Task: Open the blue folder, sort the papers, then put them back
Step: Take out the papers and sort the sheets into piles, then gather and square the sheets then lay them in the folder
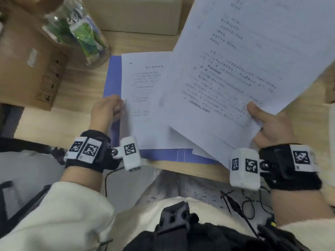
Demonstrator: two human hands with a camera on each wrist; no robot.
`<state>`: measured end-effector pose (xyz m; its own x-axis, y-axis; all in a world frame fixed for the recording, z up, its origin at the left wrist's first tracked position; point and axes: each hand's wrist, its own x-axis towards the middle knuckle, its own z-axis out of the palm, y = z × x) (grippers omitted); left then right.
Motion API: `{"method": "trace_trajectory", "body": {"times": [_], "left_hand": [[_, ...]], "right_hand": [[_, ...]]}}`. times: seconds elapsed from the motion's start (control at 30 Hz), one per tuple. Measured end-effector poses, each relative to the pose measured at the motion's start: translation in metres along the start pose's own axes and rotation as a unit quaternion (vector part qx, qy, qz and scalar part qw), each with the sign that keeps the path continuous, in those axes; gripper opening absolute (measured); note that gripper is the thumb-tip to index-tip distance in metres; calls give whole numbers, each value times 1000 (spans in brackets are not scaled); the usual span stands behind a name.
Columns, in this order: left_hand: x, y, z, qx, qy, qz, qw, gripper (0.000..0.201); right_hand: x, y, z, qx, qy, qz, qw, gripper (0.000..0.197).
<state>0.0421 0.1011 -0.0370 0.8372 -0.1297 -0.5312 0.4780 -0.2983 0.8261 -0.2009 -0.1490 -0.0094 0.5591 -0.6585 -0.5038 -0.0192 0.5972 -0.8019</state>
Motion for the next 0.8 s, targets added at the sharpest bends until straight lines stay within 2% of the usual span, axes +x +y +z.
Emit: {"method": "trace_trajectory", "body": {"times": [0.1, 0.23, 0.3, 0.37, 0.4, 0.5, 0.57, 0.63, 0.7, 0.77, 0.8], "left_hand": [[11, 0, -19, -12, -30, -67, 997, 19], [19, 2, -26, -48, -34, -137, 989, 31], [22, 3, -28, -56, -58, -157, 984, 32], [23, 2, -30, -59, -75, -169, 981, 29], [23, 2, -29, -52, -86, -177, 979, 27], [21, 5, -27, -59, -144, -214, 964, 22], [16, 11, -21, -47, -199, -232, 951, 28], [10, 16, -13, -3, -212, -213, 954, 25], [8, 16, -6, 59, -181, -157, 969, 26], [8, 14, -2, 155, -132, -50, 978, 26], [3, 17, -2, 208, -110, 16, 972, 22]], "right_hand": [[18, 10, 55, -58, -49, 4, 997, 30], [40, 43, 101, -214, -86, 62, 971, 25], [46, 59, 110, -342, -87, 61, 934, 29], [47, 67, 116, -496, -60, 5, 866, 30], [46, 68, 119, -537, -43, -22, 842, 34], [42, 69, 125, -574, -29, -54, 817, 38], [40, 67, 129, -591, -32, -49, 804, 34], [39, 65, 131, -598, -32, -44, 800, 33], [39, 64, 132, -593, -32, -36, 804, 35], [37, 62, 133, -591, -45, -19, 805, 38], [35, 60, 132, -589, -59, -8, 806, 38]]}}
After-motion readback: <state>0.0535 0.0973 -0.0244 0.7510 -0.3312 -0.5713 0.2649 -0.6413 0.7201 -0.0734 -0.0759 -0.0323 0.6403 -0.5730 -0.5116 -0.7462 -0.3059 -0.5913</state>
